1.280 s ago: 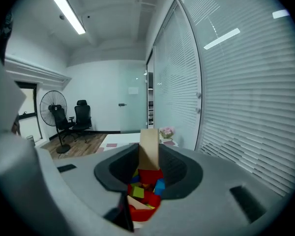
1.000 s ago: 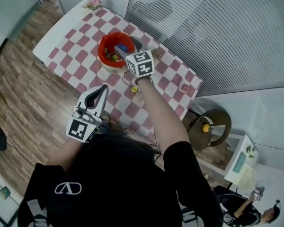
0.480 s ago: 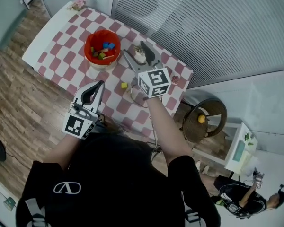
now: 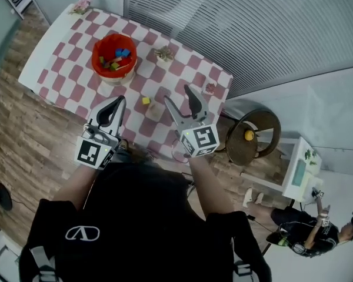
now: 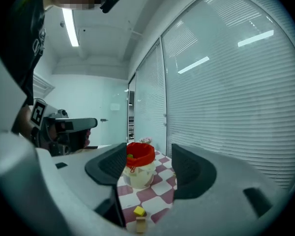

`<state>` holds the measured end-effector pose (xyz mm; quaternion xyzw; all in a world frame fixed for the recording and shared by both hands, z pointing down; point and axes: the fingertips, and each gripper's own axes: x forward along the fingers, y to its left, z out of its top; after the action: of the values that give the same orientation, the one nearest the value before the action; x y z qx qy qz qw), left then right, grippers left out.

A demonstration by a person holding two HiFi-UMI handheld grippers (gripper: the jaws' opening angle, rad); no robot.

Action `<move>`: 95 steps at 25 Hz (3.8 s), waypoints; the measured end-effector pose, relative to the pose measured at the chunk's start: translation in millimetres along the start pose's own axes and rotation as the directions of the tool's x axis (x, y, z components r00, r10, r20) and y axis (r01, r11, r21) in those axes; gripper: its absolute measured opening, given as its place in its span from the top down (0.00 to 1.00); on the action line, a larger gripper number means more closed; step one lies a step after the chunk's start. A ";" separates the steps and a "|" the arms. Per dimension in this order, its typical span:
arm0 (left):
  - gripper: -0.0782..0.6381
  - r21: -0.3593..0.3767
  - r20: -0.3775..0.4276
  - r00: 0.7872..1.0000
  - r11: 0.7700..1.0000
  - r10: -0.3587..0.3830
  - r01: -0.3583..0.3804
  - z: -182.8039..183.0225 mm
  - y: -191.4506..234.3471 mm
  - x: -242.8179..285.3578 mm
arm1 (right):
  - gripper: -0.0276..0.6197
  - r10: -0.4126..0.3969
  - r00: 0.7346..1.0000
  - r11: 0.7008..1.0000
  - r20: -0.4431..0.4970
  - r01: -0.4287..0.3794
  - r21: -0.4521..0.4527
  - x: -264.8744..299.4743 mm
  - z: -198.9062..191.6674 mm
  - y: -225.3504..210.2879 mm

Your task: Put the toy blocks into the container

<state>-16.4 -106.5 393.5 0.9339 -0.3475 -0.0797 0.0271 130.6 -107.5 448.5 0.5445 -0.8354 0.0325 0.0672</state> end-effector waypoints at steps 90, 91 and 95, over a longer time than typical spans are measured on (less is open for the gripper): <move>0.88 0.003 -0.041 0.998 0.999 0.041 -0.041 -5.0 1.5 -10.1 | 0.75 0.212 0.971 0.977 -0.106 -0.211 0.025 15.7 -0.4 28.0; 0.88 0.003 -0.035 0.999 0.999 0.042 -0.042 -2.7 1.1 -9.1 | 0.75 0.203 0.977 0.979 -0.064 -0.203 0.016 10.9 11.7 28.6; 0.88 0.007 -0.009 0.999 0.999 0.038 -0.038 6.3 -1.6 -5.9 | 0.75 0.157 0.983 0.988 0.091 -0.157 -0.011 -13.1 49.6 28.1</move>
<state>-20.9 -101.4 387.9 0.9275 -0.3654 -0.0738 0.0272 106.3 -90.6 398.1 0.4777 -0.8780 0.0110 0.0273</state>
